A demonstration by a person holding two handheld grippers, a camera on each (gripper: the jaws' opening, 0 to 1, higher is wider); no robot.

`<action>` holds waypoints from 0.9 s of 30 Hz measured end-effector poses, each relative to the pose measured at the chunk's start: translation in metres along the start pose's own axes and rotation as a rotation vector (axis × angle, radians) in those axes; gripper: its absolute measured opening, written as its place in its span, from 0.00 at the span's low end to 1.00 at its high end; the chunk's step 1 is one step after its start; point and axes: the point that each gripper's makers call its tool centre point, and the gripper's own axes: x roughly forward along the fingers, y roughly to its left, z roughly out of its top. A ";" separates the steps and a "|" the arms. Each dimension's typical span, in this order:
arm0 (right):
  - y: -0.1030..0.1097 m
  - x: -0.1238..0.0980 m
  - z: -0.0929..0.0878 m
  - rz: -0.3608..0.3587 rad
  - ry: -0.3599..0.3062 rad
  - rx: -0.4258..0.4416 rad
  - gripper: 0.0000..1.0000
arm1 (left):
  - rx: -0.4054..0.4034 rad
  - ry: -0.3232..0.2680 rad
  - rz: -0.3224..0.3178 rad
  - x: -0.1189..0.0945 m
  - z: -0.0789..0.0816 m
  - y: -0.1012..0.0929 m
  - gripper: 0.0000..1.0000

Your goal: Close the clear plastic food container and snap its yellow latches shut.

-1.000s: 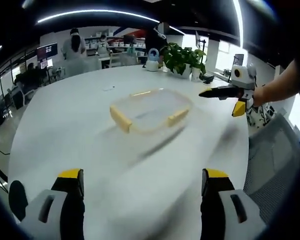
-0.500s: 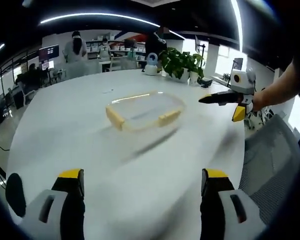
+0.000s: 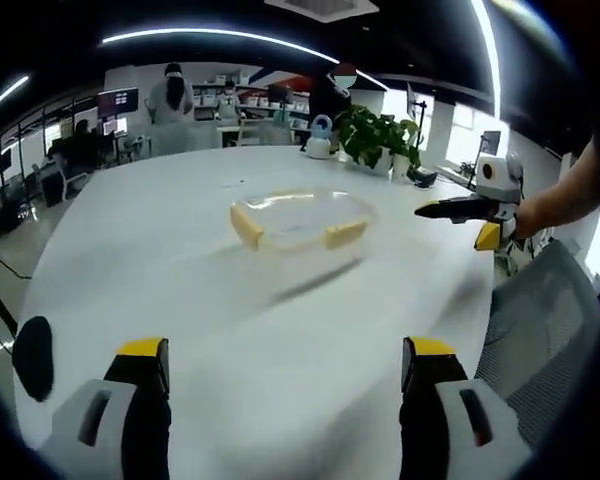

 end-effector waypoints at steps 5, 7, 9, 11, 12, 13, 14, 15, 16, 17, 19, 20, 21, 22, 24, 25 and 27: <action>0.004 -0.003 0.002 -0.005 -0.012 0.000 0.99 | -0.019 -0.015 0.011 -0.004 0.002 -0.001 0.97; 0.004 -0.005 0.002 -0.009 -0.018 0.002 0.99 | -0.015 -0.020 0.013 -0.006 0.002 -0.002 0.97; 0.006 -0.007 0.003 -0.011 -0.022 0.004 0.99 | -0.020 -0.024 0.012 -0.008 0.002 -0.002 0.97; 0.005 -0.009 0.004 -0.015 -0.024 -0.004 0.99 | -0.022 -0.030 0.017 -0.012 0.002 -0.002 0.97; 0.005 -0.010 0.004 -0.018 -0.026 -0.003 0.99 | -0.032 -0.036 0.021 -0.015 0.002 -0.002 0.97; 0.005 -0.012 0.004 -0.022 -0.031 -0.003 0.99 | -0.042 -0.044 0.026 -0.016 0.002 -0.002 0.97; 0.005 -0.013 0.004 -0.024 -0.030 -0.004 0.99 | -0.051 -0.047 0.027 -0.018 0.002 -0.002 0.97; 0.004 -0.016 0.004 -0.029 -0.032 -0.007 0.99 | -0.051 -0.048 0.026 -0.019 0.000 -0.003 0.97; 0.004 -0.017 0.004 -0.032 -0.035 -0.007 0.99 | -0.048 -0.049 0.028 -0.020 -0.001 -0.004 0.96; 0.004 -0.019 0.005 -0.035 -0.039 0.000 0.99 | -0.042 -0.047 0.031 -0.022 -0.004 -0.005 0.96; 0.003 -0.023 0.005 -0.042 -0.050 0.000 0.99 | -0.050 -0.054 0.034 -0.025 -0.007 -0.005 0.97; 0.003 -0.024 0.005 -0.043 -0.053 0.005 0.99 | -0.060 -0.060 0.039 -0.027 -0.008 -0.004 0.97; 0.002 -0.025 0.004 -0.047 -0.053 0.007 1.00 | -0.076 -0.062 0.041 -0.028 -0.009 -0.003 0.97; 0.001 -0.026 0.003 -0.053 -0.054 0.008 0.99 | -0.088 -0.066 0.042 -0.029 -0.010 -0.002 0.98; 0.000 -0.029 0.004 -0.059 -0.072 0.019 1.00 | -0.083 -0.078 0.049 -0.034 -0.010 -0.002 0.98; 0.000 -0.030 0.004 -0.059 -0.075 0.021 0.99 | -0.079 -0.086 0.052 -0.036 -0.009 -0.002 0.98; 0.000 -0.032 0.003 -0.063 -0.069 0.010 0.99 | -0.082 -0.116 0.054 -0.039 -0.004 -0.001 0.98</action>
